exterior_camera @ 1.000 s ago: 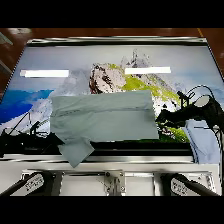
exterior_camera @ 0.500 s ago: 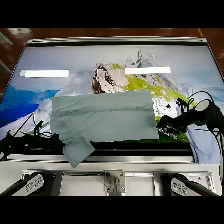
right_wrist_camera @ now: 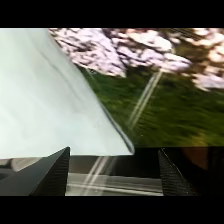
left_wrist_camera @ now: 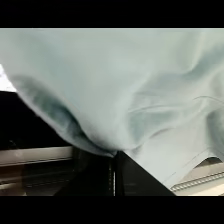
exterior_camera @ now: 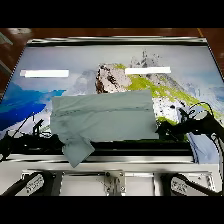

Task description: Fold the shirts.

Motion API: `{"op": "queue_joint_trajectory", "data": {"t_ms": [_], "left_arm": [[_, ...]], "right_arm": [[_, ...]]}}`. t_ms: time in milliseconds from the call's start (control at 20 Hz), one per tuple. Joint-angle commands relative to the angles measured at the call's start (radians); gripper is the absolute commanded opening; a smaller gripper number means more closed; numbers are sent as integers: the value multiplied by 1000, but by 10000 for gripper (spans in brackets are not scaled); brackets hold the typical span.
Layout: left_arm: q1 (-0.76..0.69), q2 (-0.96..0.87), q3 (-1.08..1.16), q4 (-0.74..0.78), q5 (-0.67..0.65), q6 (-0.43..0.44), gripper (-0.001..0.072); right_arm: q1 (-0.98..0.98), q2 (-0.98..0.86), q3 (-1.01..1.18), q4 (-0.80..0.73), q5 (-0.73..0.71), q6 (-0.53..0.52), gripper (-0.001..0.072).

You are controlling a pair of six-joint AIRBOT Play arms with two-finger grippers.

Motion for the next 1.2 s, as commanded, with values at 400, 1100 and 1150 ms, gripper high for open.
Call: {"op": "queue_joint_trajectory", "data": {"t_ms": [400,1100,1150], "left_arm": [[0,15,92,0,-3,24,41],[-73,-296,701,-87,4,89,41],[-78,-356,766,-87,-13,89,42]], "right_arm": [[150,-71,10,138,-116,-56,66],[317,-201,462,103,-421,-14,58],[317,-233,496,90,-421,-1,58]]}}
